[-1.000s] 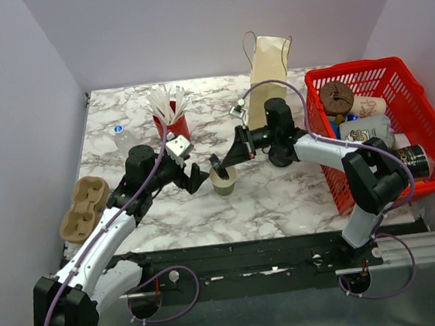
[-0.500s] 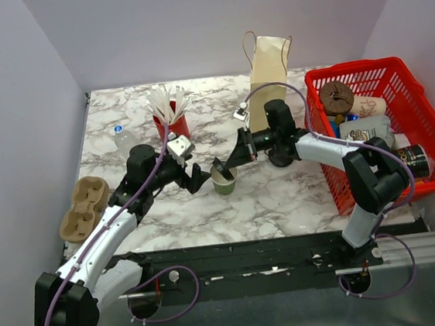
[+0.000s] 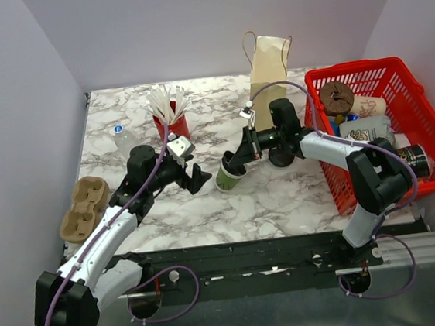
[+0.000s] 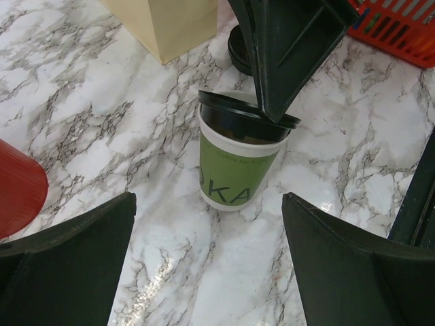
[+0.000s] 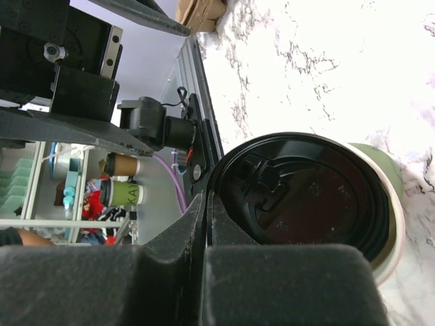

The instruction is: Pack the takeout coffee

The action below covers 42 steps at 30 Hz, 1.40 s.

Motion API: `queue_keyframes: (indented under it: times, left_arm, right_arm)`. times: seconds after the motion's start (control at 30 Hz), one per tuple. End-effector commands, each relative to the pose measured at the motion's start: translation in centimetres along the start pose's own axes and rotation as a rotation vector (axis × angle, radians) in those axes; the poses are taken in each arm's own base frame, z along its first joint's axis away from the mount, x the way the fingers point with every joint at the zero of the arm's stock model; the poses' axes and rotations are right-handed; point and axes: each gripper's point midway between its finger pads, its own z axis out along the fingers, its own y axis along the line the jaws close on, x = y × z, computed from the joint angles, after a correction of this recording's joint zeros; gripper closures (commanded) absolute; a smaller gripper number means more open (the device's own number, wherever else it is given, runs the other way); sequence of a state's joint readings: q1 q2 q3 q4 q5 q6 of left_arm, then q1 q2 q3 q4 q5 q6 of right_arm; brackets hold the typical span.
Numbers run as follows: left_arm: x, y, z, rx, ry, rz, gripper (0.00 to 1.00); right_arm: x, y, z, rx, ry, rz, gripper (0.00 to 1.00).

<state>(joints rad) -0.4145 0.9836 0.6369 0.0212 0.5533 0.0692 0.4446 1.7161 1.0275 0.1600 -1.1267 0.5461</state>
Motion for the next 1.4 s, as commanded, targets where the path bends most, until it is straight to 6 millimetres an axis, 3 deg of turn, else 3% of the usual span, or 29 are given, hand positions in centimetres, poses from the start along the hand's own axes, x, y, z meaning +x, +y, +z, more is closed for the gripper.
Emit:
queue_keyframes:
  times: [0.0, 0.23, 0.57, 0.83, 1.0, 1.37]
  left_arm:
    - [-0.2, -0.4, 0.1, 0.025, -0.024, 0.004, 0.05]
    - [0.0, -0.5, -0.2, 0.02, -0.014, 0.006, 0.05]
    - [0.1, -0.3, -0.4, 0.006, -0.016, 0.022, 0.05]
    - [-0.2, -0.7, -0.6, 0.031, -0.027, 0.052, 0.04]
    - [-0.4, -2.1, -0.5, 0.122, -0.049, 0.131, 0.03]
    - [-0.2, -2.2, -0.2, 0.163, -0.025, 0.176, 0.03]
  right_arm:
    - [-0.3, 0.2, -0.4, 0.024, -0.01, -0.035, 0.94]
    - [-0.3, 0.5, -0.3, 0.005, -0.001, -0.039, 0.99]
    - [-0.7, 3.9, 0.7, -0.088, 0.033, -0.101, 0.99]
    - [-0.1, 5.3, 0.5, -0.177, 0.071, -0.111, 0.99]
    - [0.3, 4.7, 0.8, -0.191, 0.09, -0.077, 0.99]
    - [0.8, 4.5, 0.9, -0.245, 0.119, -0.006, 0.99]
